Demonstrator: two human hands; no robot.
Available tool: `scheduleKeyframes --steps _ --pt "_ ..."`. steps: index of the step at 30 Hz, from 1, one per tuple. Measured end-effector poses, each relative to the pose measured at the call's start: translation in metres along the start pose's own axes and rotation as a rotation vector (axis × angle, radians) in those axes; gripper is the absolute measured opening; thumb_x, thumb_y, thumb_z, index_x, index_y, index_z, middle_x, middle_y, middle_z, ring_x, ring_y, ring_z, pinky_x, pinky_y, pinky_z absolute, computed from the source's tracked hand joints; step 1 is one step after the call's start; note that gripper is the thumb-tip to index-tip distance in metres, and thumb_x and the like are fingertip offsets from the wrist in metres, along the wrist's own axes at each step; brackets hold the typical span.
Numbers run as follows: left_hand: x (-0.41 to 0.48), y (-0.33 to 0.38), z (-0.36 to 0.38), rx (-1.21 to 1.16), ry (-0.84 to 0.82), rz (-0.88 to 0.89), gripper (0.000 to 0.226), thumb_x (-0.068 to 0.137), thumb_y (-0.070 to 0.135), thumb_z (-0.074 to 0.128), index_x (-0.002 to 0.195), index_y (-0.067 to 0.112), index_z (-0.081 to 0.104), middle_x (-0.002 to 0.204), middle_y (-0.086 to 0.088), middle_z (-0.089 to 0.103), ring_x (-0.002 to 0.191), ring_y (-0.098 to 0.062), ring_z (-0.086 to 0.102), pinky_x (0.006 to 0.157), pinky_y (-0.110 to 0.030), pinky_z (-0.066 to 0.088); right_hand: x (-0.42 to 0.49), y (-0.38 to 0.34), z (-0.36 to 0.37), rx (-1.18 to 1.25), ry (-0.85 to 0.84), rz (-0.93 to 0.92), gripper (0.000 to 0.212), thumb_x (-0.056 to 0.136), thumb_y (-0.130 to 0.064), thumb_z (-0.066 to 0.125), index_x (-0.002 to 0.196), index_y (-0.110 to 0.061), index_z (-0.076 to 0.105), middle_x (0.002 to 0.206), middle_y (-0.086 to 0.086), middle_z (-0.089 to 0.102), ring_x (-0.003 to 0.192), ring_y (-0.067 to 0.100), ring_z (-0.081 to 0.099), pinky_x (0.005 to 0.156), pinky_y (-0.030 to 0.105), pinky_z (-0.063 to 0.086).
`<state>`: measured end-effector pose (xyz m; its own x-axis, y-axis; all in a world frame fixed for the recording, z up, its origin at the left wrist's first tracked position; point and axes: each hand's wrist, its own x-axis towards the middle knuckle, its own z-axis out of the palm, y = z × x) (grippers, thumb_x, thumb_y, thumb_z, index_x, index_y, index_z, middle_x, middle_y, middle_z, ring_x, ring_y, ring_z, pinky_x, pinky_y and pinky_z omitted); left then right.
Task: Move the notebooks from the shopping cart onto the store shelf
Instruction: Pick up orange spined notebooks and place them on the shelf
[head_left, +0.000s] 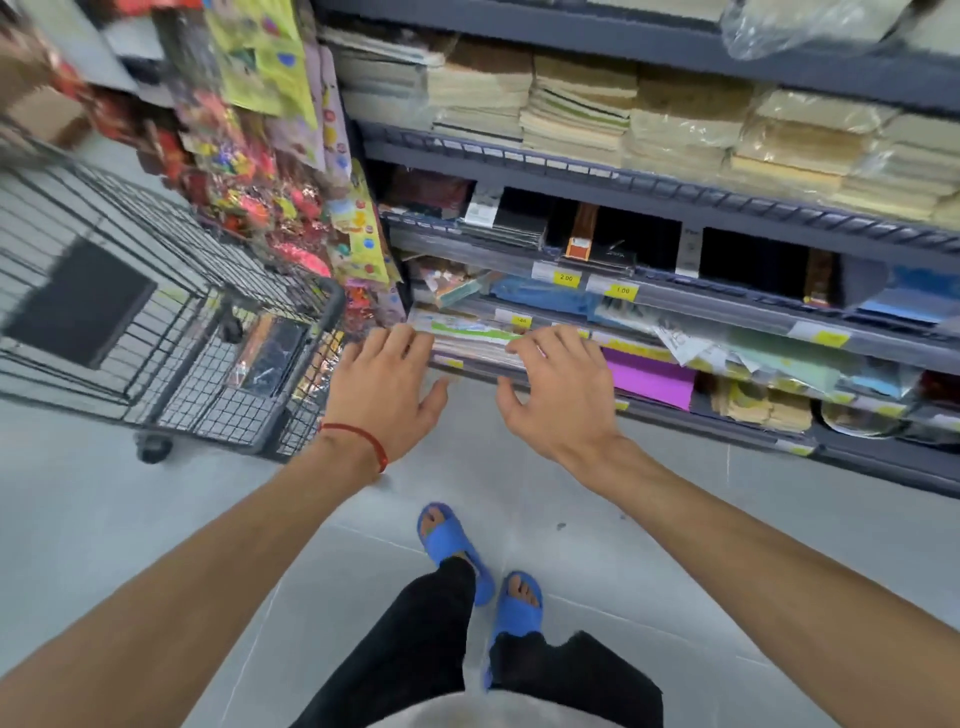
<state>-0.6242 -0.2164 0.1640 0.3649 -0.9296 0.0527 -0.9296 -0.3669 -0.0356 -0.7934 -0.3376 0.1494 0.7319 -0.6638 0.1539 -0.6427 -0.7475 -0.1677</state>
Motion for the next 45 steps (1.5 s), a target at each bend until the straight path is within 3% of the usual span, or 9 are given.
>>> scheduleKeyframes --steps 7,12,26,38,45 --pt "-0.071 -0.056 -0.028 0.023 0.034 -0.148 0.038 0.090 0.048 0.052 0.112 0.017 0.055 0.108 -0.003 0.056 0.100 -0.028 0.053 0.080 -0.042 0.045 -0.011 -0.080 -0.018 0.041 -0.006 -0.109 0.040 0.087 -0.047 0.050 0.108 -0.018 0.067 0.106 -0.001 0.065 0.106 0.025 0.054 0.090 0.039 0.044" --pt "-0.099 -0.121 -0.030 0.001 0.012 -0.214 0.043 0.092 0.050 0.046 0.118 0.017 0.053 0.112 -0.003 0.056 0.103 -0.028 0.054 0.083 -0.044 0.047 -0.005 -0.152 -0.011 0.116 0.059 -0.074 0.034 0.084 -0.044 0.058 0.106 -0.021 0.069 0.101 -0.005 0.066 0.103 0.020 0.055 0.086 0.037 0.044" --pt "-0.137 -0.330 -0.018 -0.086 -0.097 -0.110 0.039 0.096 0.047 0.040 0.121 0.019 0.049 0.114 0.000 0.055 0.100 -0.022 0.055 0.080 -0.040 0.053 0.036 -0.356 0.039 0.214 0.019 0.105 0.029 0.088 -0.038 0.058 0.110 -0.021 0.069 0.107 -0.006 0.067 0.107 0.019 0.055 0.087 0.034 0.046" --pt "-0.052 -0.416 0.027 -0.095 -0.228 -0.028 0.039 0.095 0.041 0.046 0.127 0.019 0.049 0.112 0.001 0.057 0.100 -0.023 0.057 0.081 -0.040 0.051 0.134 -0.396 0.111 0.283 -0.088 0.201 0.031 0.087 -0.033 0.057 0.112 -0.019 0.068 0.109 -0.005 0.065 0.105 0.017 0.052 0.087 0.034 0.050" --pt "-0.007 -0.456 0.064 -0.138 -0.296 0.007 0.038 0.097 0.044 0.038 0.121 0.019 0.052 0.109 0.002 0.056 0.098 -0.022 0.057 0.078 -0.040 0.052 0.190 -0.400 0.159 0.271 -0.193 0.313 0.034 0.089 -0.039 0.055 0.116 -0.024 0.067 0.112 -0.008 0.065 0.110 0.015 0.053 0.090 0.036 0.050"
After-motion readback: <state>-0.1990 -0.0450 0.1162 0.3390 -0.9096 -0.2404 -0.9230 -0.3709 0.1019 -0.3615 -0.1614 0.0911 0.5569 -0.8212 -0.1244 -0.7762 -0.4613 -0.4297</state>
